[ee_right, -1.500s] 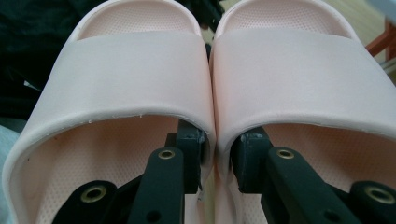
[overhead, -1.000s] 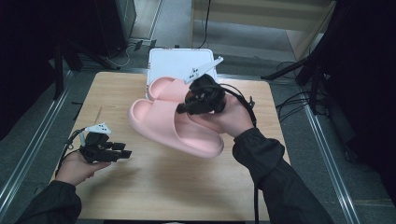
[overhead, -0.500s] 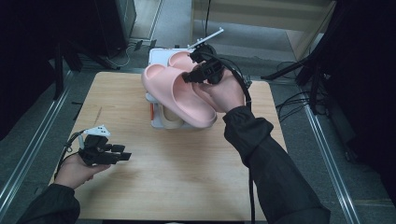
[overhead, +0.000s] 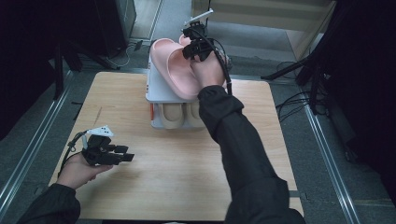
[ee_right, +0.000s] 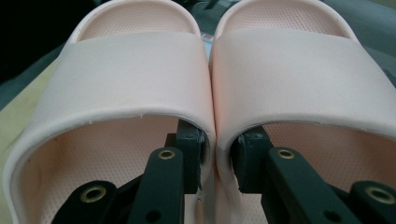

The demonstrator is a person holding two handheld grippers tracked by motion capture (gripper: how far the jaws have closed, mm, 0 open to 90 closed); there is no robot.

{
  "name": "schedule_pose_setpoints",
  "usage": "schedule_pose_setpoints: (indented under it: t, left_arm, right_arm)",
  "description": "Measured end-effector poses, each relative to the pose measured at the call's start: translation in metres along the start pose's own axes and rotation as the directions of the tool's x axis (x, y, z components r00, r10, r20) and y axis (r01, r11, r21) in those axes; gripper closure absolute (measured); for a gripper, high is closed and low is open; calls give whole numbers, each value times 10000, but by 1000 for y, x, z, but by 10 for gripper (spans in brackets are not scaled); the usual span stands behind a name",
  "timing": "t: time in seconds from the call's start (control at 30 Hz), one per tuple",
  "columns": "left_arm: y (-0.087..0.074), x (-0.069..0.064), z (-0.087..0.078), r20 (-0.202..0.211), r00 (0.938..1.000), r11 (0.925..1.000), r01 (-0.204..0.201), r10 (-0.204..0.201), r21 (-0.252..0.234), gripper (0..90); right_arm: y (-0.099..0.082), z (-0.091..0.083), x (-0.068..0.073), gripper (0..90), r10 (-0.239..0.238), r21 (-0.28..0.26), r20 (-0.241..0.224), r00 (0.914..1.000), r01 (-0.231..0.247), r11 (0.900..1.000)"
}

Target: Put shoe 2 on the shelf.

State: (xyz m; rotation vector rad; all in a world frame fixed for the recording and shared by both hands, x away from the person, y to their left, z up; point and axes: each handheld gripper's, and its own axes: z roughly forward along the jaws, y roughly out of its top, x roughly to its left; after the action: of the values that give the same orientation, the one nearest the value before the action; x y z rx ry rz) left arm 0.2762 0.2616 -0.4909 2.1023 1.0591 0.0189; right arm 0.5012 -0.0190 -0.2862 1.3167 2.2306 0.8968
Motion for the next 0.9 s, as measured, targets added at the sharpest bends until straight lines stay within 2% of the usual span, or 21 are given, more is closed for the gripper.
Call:
schedule_pose_setpoints:
  t: [0.03,0.07,0.1,0.17,0.23,0.3,0.33,0.37,0.43,0.6,0.77,0.9]
  left_arm:
    - [0,0,0,49,10000,10000,6,-6,-35,495]
    - [0,-1,0,77,10000,10000,-7,8,-83,494]
    - [0,-1,0,77,10000,10000,-7,8,-83,495]
    - [0,0,0,91,10000,10000,-38,39,-51,494]
    - [1,1,0,73,10000,10000,-19,20,-45,493]
    - [2,1,0,105,9999,10000,-9,10,-89,491]
    - [3,0,1,99,9999,10000,-37,37,-84,491]
    - [3,0,1,99,9999,10000,-37,37,-84,491]
    - [3,0,1,102,9999,9999,-135,136,-23,492]
    - [4,0,2,167,9997,9999,-151,151,-20,492]
    - [5,0,3,217,9995,9998,-208,208,11,492]
    - [5,-1,3,218,9995,9997,-226,226,-21,492]
  right_arm:
    - [1,5,1,756,211,48,127,9997,-212,9998]
    - [2,12,5,756,644,83,399,9971,-647,9979]
    - [2,12,5,756,644,83,399,9971,-647,9979]
    - [4,25,16,755,1120,167,736,9910,-1135,9934]
    - [4,28,19,756,1248,100,817,9888,-1260,9920]
    - [5,35,23,756,1517,148,1075,9826,-1542,9879]
    - [5,40,26,756,1633,264,1411,9764,-1686,9853]
    - [5,40,26,756,1633,264,1411,9764,-1686,9853]
    - [5,46,28,755,1752,331,1841,9672,-1842,9823]
    - [4,50,27,754,1689,340,2121,9625,-1800,9831]
    - [7,53,30,752,1972,233,2064,9584,-2063,9782]
    - [7,56,33,750,1966,185,2090,9579,-2049,9786]
